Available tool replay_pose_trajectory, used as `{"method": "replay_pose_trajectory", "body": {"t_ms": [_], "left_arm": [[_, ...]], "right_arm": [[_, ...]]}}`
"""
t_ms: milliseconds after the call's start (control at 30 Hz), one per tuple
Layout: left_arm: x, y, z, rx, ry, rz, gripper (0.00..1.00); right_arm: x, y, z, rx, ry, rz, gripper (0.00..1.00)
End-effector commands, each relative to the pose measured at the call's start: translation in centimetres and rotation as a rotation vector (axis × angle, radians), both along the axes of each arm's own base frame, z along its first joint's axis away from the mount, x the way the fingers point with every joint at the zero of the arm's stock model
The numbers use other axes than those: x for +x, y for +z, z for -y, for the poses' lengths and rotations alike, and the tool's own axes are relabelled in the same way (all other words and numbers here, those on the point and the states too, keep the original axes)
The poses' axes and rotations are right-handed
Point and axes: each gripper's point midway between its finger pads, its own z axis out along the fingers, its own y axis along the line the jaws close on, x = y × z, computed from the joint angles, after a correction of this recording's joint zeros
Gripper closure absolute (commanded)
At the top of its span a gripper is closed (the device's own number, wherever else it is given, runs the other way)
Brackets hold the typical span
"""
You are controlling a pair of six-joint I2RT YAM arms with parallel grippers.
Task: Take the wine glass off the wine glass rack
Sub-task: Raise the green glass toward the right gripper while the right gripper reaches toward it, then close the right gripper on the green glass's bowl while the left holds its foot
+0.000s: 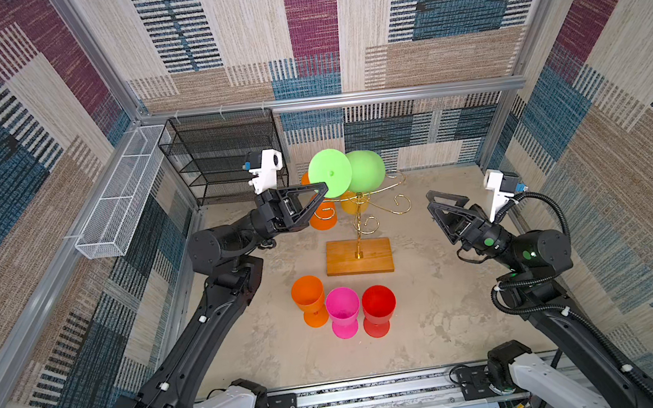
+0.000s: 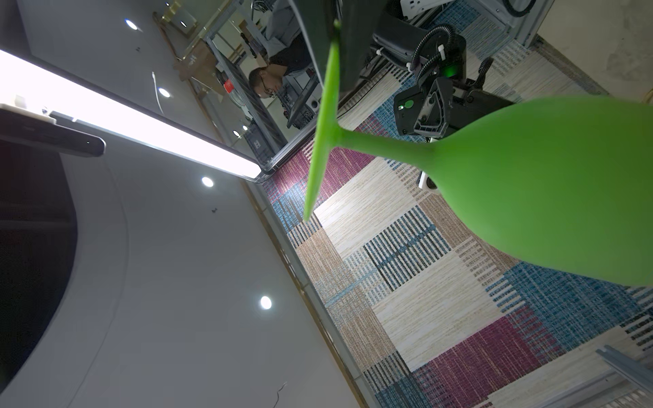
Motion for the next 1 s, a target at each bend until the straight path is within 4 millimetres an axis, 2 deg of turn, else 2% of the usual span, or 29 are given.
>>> {"method": "replay_pose_trajectory", "body": {"t_ms": [0, 200, 500, 833, 967], "left_arm": [[-2.8, 2.3, -0.8, -0.131, -0.047, 0.104, 1.00], [-3.6, 1.6, 0.7, -0.137, -0.089, 0.094, 1.00], [-2.9, -0.3, 1.9, -0.140, -0.101, 0.041, 1.00], [-2.5, -0.8, 3.6, -0.152, -0.155, 0.010, 1.00], [-2.3, -1.1, 4.0, -0.155, -0.164, -0.005, 1.00]], "right_arm": [[-1.7, 1.9, -0.4, 0.019, 0.062, 0.134, 0.24], [-1.0, 2.2, -0.8, 0.034, 0.094, 0.178, 0.27], [-1.1, 2.7, -1.2, 0.035, 0.131, 0.210, 0.27], [-0.6, 2.5, -1.5, 0.032, 0.150, 0.196, 0.27], [-0.6, 2.5, -1.6, 0.039, 0.159, 0.195, 0.32]]}}
